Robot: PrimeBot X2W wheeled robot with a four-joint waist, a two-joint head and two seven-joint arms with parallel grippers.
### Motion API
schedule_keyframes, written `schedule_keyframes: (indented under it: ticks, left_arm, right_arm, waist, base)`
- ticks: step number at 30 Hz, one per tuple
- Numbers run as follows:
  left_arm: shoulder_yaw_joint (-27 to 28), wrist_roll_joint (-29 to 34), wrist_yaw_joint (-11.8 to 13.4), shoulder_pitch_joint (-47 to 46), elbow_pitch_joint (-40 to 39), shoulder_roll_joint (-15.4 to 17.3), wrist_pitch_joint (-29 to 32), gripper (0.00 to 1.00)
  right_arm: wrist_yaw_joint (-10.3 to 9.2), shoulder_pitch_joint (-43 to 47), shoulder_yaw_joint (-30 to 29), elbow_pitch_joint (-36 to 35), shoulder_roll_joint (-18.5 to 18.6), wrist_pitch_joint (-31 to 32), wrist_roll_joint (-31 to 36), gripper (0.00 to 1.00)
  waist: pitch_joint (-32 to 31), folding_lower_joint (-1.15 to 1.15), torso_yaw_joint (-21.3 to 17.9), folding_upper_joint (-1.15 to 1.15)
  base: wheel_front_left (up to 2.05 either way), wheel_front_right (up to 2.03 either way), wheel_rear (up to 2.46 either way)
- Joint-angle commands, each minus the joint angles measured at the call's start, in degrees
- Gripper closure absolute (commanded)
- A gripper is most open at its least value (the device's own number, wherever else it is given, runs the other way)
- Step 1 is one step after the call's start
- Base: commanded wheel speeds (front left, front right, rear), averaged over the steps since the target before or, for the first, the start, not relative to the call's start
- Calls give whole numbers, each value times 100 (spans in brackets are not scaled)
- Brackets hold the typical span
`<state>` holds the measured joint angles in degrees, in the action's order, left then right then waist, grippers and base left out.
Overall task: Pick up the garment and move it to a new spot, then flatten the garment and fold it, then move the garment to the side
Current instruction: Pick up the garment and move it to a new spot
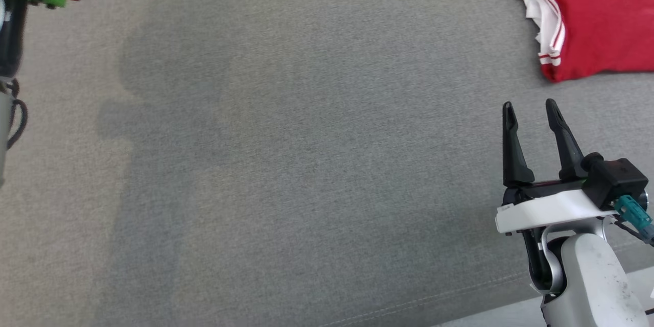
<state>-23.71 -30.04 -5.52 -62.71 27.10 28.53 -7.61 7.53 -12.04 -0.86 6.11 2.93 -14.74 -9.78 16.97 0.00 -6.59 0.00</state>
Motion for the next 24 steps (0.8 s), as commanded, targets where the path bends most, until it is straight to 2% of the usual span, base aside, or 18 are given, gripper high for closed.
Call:
schedule_keyframes:
  ticks: [1, 11, 16, 24]
  left_arm:
    - [-79, 72, 16, -43, -122, -69, 68, 100]
    - [-817, 135, 2, 514, -739, -606, 453, 100]
    - [-1113, 68, 26, 1057, -575, -902, 328, 100]
    - [-1659, -62, -58, 1952, 132, -1469, -3, 100]
  right_arm:
    - [-9, 23, 26, 35, -1, -42, -58, 0]
    - [-9, -1, 146, -27, -2, -46, -447, 0]
    - [-9, 34, 201, -49, -2, -45, -558, 0]
    - [-9, -3, 299, -26, -2, -46, -652, 0]
  waist:
    - [-168, 0, -379, 0]
    - [-55, 0, -896, 0]
    - [0, 0, -992, 0]
    - [37, 0, -1017, 0]
  base:
    - [0, 0, 0]
    - [0, 0, 0]
    - [0, 0, 0]
    - [0, 0, 0]
